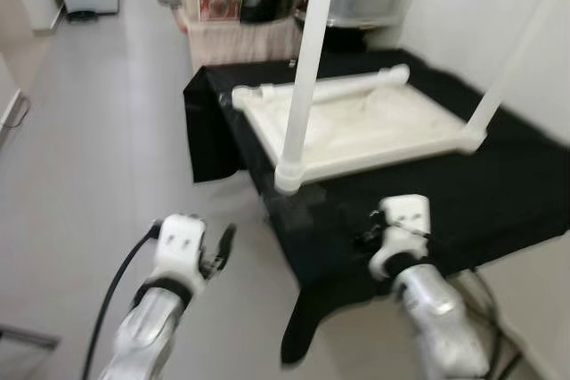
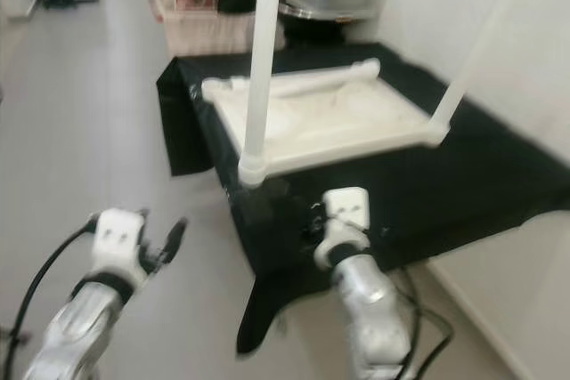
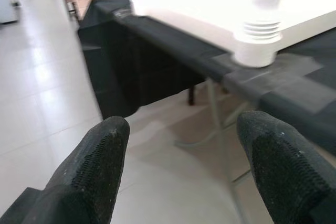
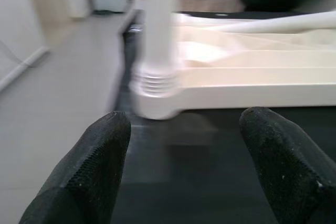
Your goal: Building children table
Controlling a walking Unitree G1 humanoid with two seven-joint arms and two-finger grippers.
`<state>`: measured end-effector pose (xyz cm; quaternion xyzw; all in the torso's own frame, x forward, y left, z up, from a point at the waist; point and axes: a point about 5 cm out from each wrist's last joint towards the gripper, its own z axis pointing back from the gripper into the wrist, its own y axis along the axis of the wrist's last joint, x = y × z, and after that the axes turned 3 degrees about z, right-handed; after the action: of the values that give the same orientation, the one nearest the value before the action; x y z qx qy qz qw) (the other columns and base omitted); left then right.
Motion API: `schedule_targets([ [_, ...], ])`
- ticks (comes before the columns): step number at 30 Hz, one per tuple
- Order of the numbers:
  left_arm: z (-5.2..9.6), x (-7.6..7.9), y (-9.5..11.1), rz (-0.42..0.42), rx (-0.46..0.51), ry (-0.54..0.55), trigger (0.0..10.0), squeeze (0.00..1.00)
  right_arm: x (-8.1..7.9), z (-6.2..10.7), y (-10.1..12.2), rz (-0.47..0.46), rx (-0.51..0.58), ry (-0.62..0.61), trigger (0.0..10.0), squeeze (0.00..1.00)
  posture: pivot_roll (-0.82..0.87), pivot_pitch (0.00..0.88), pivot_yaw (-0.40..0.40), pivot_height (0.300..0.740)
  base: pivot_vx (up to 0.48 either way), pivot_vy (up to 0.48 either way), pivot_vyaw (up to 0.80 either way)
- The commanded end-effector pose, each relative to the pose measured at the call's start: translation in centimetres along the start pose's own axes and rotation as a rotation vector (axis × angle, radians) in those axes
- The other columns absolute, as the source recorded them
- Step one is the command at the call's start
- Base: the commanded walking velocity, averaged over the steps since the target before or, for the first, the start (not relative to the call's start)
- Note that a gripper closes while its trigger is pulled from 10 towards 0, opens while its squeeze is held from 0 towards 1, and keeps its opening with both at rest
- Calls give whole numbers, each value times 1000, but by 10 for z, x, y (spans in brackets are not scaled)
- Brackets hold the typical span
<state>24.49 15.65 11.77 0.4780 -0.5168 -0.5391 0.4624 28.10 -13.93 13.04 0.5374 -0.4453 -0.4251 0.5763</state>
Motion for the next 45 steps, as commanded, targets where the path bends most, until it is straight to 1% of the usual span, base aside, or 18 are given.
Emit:
schedule_targets([
  [1,1,-3,-4,-5,-13,21,10000,0,5,-1,0,-3,6,-12,10000,0,51,0,-26,740,0,0,0],
  [6,-3,-3,-3,-7,-9,24,10000,0,6,-3,-2,5,7,-5,10000,0,47,0,-16,740,0,0,0],
  [7,-5,-2,-3,-9,-6,19,10000,0,7,-4,-3,13,3,-3,10000,0,34,0,-2,740,0,0,0],
  [9,-7,-2,-3,-5,-4,17,10000,0,7,-4,-4,6,6,-2,10000,0,34,0,5,740,261,0,-800],
  [15,-6,-4,-6,5,-15,26,10000,0,5,-6,-5,2,3,17,10000,0,34,0,9,740,274,0,0],
  [17,-4,-4,-8,4,-19,32,10000,0,0,-3,-3,32,33,61,10000,0,38,0,6,740,276,0,400],
  [19,-4,-5,-8,4,-19,34,10000,0,-2,-3,-3,41,36,78,10000,0,38,0,6,740,277,0,800],
  [21,-2,-6,-9,2,-22,38,10000,0,-3,-3,-3,-17,38,92,10000,0,37,0,9,740,274,0,0],
  [23,-1,-6,-9,2,-23,39,10000,0,-2,-3,-4,-38,34,93,10000,0,37,0,9,740,274,0,0],
  [26,-1,-7,-10,-2,-25,36,10000,0,-4,-2,-5,-31,32,102,10000,0,37,0,14,740,273,0,173],
  [29,0,-7,-11,-7,-29,26,10000,0,-2,0,-8,-84,36,94,10000,0,34,0,19,740,259,0,267],
  [32,1,-6,-12,-13,-32,17,10000,0,0,1,-10,-90,29,82,10000,0,31,0,21,740,247,0,0],
  [35,2,-1,-11,-14,-25,-35,10000,0,2,4,-7,-107,53,103,10000,0,32,0,27,740,80,0,0],
  [37,2,0,-11,-13,-24,-40,10000,0,2,4,-7,-109,56,107,10000,0,32,0,27,740,0,0,0],
  [38,3,0,-12,-14,-27,-48,10000,0,4,5,-7,-105,55,105,10000,0,33,0,29,740,0,0,0],
  [42,10,12,-10,-4,-22,-183,10000,0,40,12,-4,-60,42,84,10000,0,32,0,21,740,0,0,0],
  [44,13,16,-9,4,-15,-227,10000,0,48,15,-2,-55,38,118,10000,0,31,0,21,740,0,0,0],
  [45,15,20,-8,5,-8,-280,10000,0,51,19,0,-40,27,192,10000,0,27,0,18,740,0,0,0],
])
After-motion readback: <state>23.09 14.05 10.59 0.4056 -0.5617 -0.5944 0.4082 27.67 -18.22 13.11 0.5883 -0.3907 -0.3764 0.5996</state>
